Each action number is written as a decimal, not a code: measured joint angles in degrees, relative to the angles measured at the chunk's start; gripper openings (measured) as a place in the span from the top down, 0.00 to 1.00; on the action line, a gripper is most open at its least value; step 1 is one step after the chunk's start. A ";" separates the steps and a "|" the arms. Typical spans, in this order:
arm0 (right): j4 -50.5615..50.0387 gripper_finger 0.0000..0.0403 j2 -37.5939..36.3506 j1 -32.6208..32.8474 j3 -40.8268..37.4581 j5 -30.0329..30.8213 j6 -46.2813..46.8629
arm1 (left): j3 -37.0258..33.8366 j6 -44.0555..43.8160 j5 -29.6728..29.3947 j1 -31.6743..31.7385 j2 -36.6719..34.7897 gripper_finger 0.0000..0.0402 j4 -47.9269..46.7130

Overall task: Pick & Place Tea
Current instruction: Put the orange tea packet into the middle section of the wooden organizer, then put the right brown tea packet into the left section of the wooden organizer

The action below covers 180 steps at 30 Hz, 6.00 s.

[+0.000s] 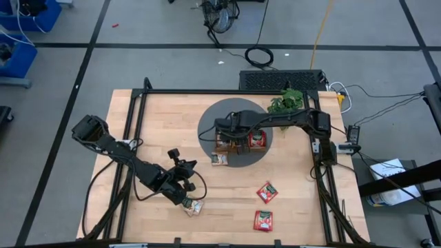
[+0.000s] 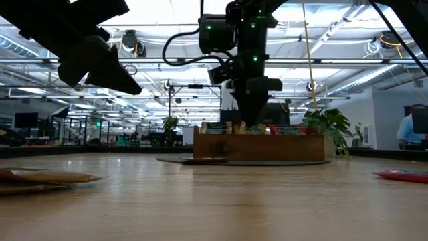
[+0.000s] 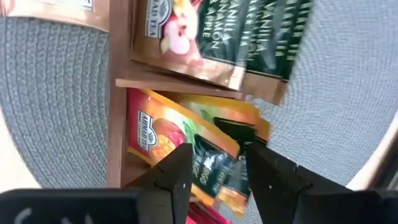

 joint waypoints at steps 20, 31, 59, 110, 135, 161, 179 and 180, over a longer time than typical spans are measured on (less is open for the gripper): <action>5.16 0.80 -0.27 1.35 0.00 -2.28 5.24 | 0.00 -1.41 1.02 0.00 0.00 0.92 -0.37; 1.02 0.93 -4.08 2.33 -0.21 1.03 10.51 | -0.02 -1.90 2.52 -0.26 0.00 0.92 -0.38; 9.43 0.72 -4.53 -3.13 -7.67 -10.11 -2.27 | -0.02 -1.56 2.51 -1.03 0.00 0.92 -0.49; 2.75 0.79 -0.88 2.08 -1.09 -1.50 -3.65 | -0.04 -0.95 2.46 -1.03 0.00 0.92 -0.52; 69.57 0.98 -29.09 19.21 -47.61 -10.61 4.48 | -0.04 -2.55 13.95 -1.75 0.00 0.92 -0.22; 98.42 1.00 -18.58 21.11 -53.12 -29.87 6.91 | 12.17 -15.09 20.00 -22.58 12.00 0.73 -0.66; 98.67 1.00 11.14 19.81 -28.51 -31.75 9.75 | 25.18 -11.92 22.05 -21.28 23.82 0.47 -27.90; 98.74 1.00 11.51 19.80 -28.39 -31.73 9.99 | 24.89 -11.51 22.27 -20.89 23.82 0.47 -27.75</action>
